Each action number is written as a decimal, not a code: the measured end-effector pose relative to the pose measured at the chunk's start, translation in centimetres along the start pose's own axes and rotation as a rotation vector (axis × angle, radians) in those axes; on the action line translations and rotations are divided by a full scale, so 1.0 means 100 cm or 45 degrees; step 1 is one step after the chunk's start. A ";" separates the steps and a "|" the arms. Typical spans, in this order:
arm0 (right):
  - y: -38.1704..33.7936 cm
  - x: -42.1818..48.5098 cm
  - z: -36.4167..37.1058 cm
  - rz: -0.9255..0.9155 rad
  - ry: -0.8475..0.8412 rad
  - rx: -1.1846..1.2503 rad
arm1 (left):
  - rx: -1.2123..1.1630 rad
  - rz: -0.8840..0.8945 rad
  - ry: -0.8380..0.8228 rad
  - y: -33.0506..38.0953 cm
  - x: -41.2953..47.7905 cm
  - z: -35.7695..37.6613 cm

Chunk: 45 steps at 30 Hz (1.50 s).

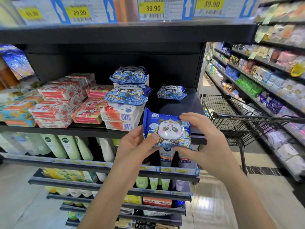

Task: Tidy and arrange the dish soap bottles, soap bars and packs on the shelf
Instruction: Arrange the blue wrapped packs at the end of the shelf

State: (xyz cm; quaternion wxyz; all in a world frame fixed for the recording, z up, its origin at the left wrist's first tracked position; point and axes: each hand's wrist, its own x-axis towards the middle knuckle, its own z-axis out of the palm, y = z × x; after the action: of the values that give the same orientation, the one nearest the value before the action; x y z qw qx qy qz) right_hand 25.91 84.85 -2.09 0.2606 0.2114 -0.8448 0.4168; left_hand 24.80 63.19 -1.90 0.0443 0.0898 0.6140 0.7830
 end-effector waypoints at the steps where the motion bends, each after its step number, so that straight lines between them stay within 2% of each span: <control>1: 0.001 0.005 -0.002 -0.036 0.017 -0.006 | 0.010 0.023 -0.014 0.002 0.003 0.001; 4: 0.001 0.021 -0.007 -0.082 0.076 0.057 | 0.151 0.124 -0.047 0.007 0.014 0.002; 7: 0.000 0.036 -0.010 -0.029 0.114 0.164 | 0.350 0.208 -0.032 0.003 0.024 -0.004; 10: -0.004 0.057 -0.011 0.036 0.161 0.244 | 0.821 0.332 -0.018 -0.012 0.033 -0.012; 13: -0.012 0.086 -0.005 0.086 0.153 0.267 | 1.297 0.499 -0.096 -0.028 0.046 -0.018; 17: -0.019 0.134 0.015 0.158 0.109 0.308 | 1.582 0.592 -0.127 -0.047 0.059 -0.024; 24: -0.013 0.189 0.048 0.170 -0.032 0.181 | 1.579 0.737 -0.075 -0.062 0.064 -0.031; 35: -0.004 0.187 0.059 0.159 -0.119 0.126 | 1.502 0.809 -0.030 -0.077 0.070 -0.035; 41: 0.003 0.176 0.053 0.172 -0.116 0.171 | 1.465 0.819 -0.050 -0.076 0.069 -0.034; 45: 0.029 0.168 0.035 0.271 0.004 0.231 | 1.444 0.826 -0.048 -0.076 0.068 -0.034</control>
State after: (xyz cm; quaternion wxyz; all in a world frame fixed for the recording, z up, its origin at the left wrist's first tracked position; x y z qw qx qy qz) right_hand 10.31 81.31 4.78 0.1962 0.1425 -0.8209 0.5171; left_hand 17.20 63.00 -9.48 -0.2375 0.2937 0.8726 0.3095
